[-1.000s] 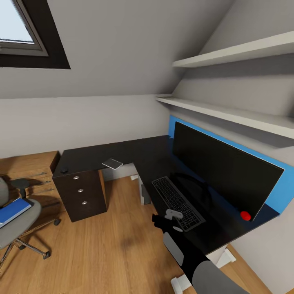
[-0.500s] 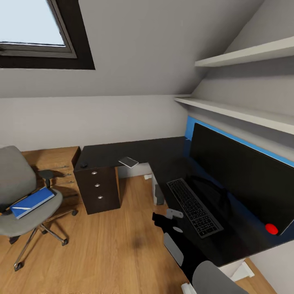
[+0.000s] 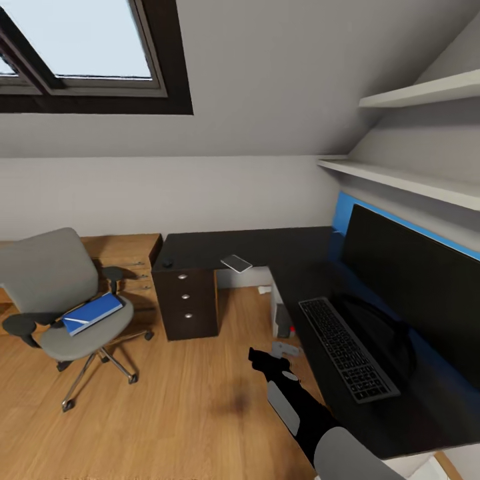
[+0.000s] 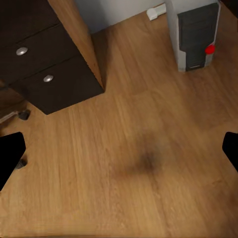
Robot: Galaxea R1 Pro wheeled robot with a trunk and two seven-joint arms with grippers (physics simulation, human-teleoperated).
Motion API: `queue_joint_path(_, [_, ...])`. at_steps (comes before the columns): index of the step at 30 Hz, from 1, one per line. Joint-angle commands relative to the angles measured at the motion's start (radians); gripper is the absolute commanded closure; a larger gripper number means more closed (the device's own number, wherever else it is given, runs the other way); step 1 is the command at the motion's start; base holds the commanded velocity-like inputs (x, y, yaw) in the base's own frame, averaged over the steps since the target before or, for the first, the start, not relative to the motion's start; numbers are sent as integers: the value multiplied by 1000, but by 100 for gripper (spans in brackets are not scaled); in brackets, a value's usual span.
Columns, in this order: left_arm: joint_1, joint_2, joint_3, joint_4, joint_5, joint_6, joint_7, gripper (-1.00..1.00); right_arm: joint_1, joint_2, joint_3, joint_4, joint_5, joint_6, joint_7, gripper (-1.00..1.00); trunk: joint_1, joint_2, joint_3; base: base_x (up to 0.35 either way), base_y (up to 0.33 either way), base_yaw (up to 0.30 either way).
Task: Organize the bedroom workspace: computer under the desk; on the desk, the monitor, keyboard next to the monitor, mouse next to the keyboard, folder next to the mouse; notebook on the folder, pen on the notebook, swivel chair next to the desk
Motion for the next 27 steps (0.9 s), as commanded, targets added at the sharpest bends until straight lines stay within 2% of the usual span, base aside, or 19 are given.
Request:
queue_joint_path(1, [1,1,-5,-2,9,0,8,-100,0,0,3,-2,-2,3,-7,-100,0,-1,-1,0,0,277])
queue_joint_path(8, [0,1,-5,-2,9,0,8,-100,1,0,4,-2,25,1,-7,-100,0,-1,-1,16,0,277])
queue_joint_path(11, [1,1,-5,-2,9,2,8,-100,2,0,4,-2,32,-1,-7,-100,0,-1,-1,209,0,278])
queue_joint_path(16, [0,2,-5,-2,9,2,8,-100,3,0,4,1,41,-53,-8,-100,0,-1,1,296,0,258])
queue_joint_path(20, [0,2,-5,-2,9,3,8,-100,17,0,5,2,82,-120,-9,-100,0,-1,5,317,0,113])
queue_joint_path(23, [0,1,-5,-2,8,3,8,-100,37,0,6,3,135,-158,-9,-100,0,-1,10,284,0,28])
queue_joint_path(27, [1,1,-5,-2,8,1,8,-100,43,0,7,3,153,-177,-9,-100,0,-1,16,116,0,9])
